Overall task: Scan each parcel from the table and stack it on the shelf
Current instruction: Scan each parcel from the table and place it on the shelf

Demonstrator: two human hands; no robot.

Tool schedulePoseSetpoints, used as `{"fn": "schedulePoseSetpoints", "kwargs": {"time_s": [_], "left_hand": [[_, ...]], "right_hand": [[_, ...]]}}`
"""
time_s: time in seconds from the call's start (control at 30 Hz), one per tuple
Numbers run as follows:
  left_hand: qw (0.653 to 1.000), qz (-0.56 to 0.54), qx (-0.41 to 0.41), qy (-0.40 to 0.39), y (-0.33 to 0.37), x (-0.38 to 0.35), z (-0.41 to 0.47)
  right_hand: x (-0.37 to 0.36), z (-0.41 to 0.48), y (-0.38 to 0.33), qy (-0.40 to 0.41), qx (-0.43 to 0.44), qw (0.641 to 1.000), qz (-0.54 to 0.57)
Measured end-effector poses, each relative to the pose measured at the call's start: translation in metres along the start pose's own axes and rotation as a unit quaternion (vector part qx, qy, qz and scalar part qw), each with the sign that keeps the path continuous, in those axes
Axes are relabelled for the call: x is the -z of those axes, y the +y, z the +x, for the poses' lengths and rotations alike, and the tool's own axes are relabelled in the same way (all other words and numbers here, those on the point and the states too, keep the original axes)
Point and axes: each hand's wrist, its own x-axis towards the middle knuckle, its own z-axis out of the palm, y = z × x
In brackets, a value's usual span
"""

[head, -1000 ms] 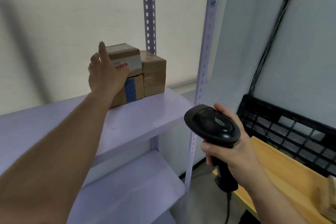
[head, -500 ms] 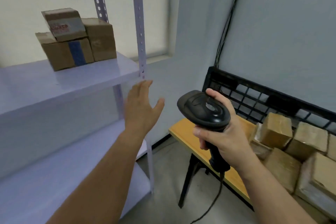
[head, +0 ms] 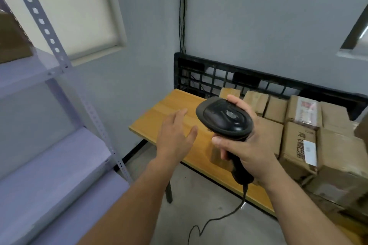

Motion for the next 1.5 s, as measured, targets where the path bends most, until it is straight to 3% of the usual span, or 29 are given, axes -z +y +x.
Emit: {"fn": "schedulePoseSetpoints", "kwargs": {"time_s": [0.27, 0.57, 0.83, 1.03, 1.23, 1.4, 1.5], "left_hand": [[0.983, 0.02, -0.038, -0.178, 0.034, -0.075, 0.019], [0.941, 0.118, -0.088, -0.306, 0.028, -0.14, 0.046], [0.929, 0.209, -0.058, -0.301, 0.022, -0.142, 0.065], [0.929, 0.104, 0.036, -0.354, 0.008, -0.133, 0.086], [0.879, -0.071, 0.16, -0.443, -0.018, -0.103, 0.1], [0.864, -0.237, 0.209, -0.392, -0.041, -0.081, 0.093], [0.872, -0.295, 0.197, -0.338, -0.048, -0.069, 0.101]], "right_hand": [[0.06, -0.018, 0.007, 0.098, -0.015, 0.995, -0.003], [0.084, -0.027, 0.014, 0.201, -0.039, 0.978, -0.045], [0.075, -0.018, 0.014, 0.233, -0.059, 0.969, -0.06], [0.064, -0.006, 0.013, 0.236, -0.056, 0.969, -0.058], [0.051, -0.001, 0.017, 0.226, -0.057, 0.969, -0.079], [0.035, 0.006, 0.019, 0.187, -0.074, 0.977, -0.066], [0.023, 0.012, 0.023, 0.175, -0.075, 0.981, -0.038]]}}
